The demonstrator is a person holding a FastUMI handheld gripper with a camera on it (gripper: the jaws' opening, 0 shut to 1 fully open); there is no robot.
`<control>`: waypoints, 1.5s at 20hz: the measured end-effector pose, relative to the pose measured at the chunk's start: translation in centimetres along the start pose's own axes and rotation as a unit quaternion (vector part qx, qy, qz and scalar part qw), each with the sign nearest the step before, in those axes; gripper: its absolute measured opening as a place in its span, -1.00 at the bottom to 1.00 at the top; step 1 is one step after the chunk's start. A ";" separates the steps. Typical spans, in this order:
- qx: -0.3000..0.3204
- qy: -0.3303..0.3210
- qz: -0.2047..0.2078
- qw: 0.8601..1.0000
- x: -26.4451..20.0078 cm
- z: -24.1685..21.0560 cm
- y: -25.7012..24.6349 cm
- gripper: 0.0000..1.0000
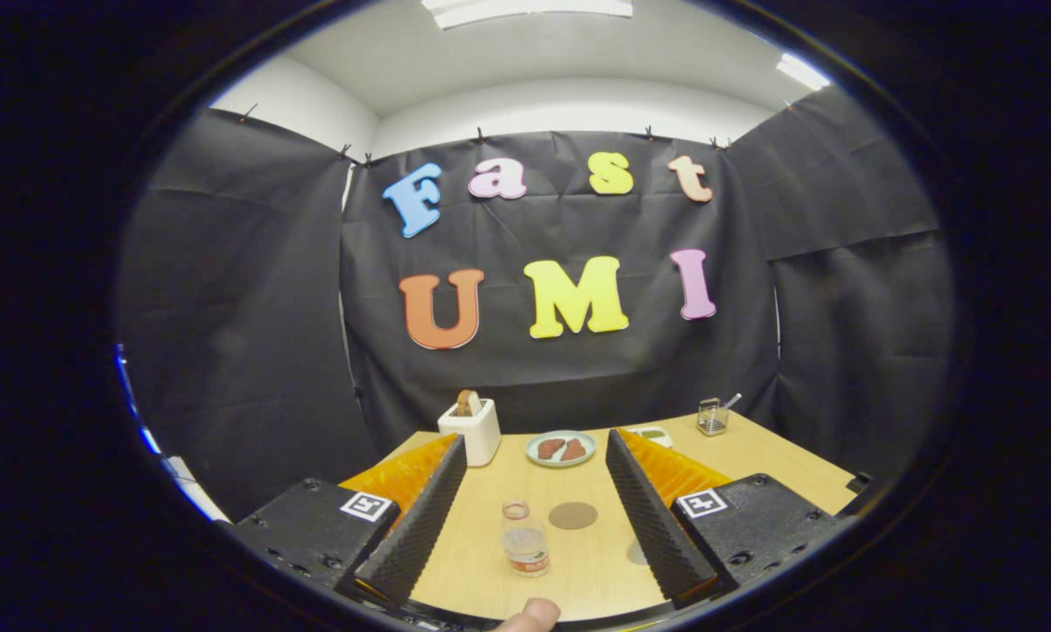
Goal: Take the bottle from table, then pour the juice into the cup, finally place the bottle on the coaster
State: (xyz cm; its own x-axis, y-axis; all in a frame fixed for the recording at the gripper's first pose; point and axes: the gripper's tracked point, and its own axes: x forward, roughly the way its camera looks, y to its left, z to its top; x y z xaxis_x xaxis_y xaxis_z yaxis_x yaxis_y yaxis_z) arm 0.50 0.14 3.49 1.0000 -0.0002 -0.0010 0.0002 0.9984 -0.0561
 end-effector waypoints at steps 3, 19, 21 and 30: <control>-0.008 0.003 0.002 1.000 0.3 -0.4 0.4 1.00; -0.058 0.001 -0.012 0.998 3.5 -5.4 2.6 1.00; -0.050 0.000 -0.014 0.999 4.2 -6.3 2.8 1.00; -0.057 0.031 -0.023 0.998 7.1 -13.8 2.5 1.00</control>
State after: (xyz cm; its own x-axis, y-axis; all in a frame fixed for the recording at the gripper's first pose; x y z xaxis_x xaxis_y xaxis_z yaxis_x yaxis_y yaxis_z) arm 7.61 1.86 -10.43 0.9969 -0.0539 -0.0581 0.0433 0.9844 -0.1708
